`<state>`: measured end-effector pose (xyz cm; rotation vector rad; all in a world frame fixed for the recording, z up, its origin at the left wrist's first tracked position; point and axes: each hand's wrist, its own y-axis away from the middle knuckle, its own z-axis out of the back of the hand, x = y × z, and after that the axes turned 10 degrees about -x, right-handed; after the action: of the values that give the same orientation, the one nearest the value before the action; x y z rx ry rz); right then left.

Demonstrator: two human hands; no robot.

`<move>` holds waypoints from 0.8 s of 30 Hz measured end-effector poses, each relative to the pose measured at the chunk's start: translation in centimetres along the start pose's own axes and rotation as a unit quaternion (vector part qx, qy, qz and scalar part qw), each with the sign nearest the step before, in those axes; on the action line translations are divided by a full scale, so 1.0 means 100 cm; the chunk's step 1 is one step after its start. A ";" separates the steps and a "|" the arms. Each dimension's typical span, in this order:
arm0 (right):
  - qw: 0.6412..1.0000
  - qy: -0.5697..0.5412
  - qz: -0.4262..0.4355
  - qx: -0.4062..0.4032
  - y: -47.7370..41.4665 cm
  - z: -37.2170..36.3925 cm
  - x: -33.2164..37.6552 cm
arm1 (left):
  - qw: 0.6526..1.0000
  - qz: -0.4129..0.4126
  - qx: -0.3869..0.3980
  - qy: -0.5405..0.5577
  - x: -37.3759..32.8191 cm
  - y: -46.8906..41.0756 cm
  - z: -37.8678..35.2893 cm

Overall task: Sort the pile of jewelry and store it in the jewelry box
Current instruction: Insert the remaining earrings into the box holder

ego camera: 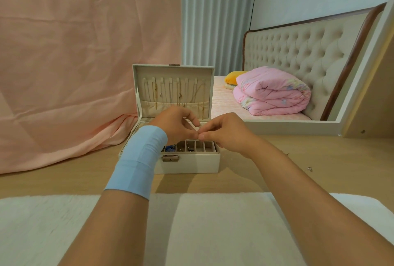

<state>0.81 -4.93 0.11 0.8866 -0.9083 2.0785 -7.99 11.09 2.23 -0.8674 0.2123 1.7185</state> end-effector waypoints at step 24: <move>0.980 0.178 -0.044 -0.074 0.025 0.130 -0.072 | 0.994 -0.097 0.028 -0.036 -0.074 0.007 -0.093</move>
<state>6.61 -18.83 0.34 0.4489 -0.8016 1.9785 -3.94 0.05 0.15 -0.7578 0.1226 1.5514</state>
